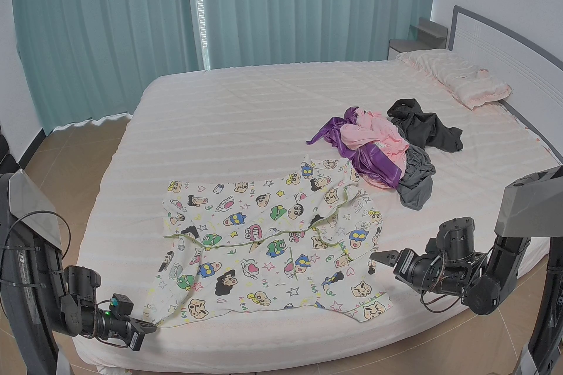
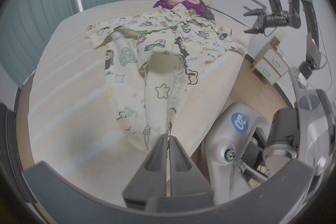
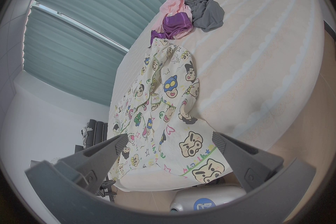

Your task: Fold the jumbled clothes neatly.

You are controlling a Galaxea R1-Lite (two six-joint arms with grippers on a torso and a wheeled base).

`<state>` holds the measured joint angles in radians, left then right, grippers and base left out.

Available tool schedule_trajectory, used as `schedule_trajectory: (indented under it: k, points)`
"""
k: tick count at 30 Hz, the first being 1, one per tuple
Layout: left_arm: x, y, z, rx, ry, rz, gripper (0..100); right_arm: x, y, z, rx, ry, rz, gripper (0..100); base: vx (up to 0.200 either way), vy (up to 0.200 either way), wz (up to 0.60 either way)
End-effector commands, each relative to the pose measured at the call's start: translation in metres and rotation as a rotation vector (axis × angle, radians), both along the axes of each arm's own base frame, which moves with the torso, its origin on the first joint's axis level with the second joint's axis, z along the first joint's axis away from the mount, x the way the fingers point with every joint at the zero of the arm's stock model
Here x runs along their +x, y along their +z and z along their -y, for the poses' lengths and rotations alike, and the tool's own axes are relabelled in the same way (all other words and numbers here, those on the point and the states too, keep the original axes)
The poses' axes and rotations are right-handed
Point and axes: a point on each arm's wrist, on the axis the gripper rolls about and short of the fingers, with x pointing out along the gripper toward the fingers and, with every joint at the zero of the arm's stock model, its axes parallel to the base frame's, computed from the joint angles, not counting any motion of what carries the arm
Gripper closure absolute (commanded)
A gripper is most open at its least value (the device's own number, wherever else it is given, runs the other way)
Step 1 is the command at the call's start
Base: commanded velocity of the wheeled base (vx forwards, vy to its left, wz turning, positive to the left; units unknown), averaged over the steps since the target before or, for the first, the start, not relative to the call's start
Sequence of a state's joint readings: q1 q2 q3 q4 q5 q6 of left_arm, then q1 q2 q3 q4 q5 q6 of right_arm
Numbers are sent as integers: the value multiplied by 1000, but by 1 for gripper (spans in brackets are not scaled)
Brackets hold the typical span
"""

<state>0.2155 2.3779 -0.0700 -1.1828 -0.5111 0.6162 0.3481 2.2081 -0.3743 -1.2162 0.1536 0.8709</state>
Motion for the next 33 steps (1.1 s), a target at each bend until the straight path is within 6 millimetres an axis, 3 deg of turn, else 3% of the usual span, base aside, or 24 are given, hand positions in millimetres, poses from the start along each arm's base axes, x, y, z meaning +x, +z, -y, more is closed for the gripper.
schedule_trajectory:
  k: [1,8,17,18,23,33]
  points:
    - [-3,-1,-7,-13,51,-19,100,0,-1,0,-1,1,-2,0,0,0,0]
    - [-8,-5,-22,-2,150,-46,100,0,-1,0,-1,0,-2,0,0,0,0]
    - [-10,-8,-25,31,178,-68,100,1,-1,0,-1,-2,-2,0,0,0,0]
    - [-9,-8,-25,39,182,-69,0,1,-1,0,-1,-2,-2,0,0,0,0]
    - [-5,-6,-29,23,246,-62,0,1,-1,1,-1,-3,-4,0,0,0,0]
    - [5,23,-46,-133,339,79,0,2,-1,1,-1,-5,-2,0,0,0,0]
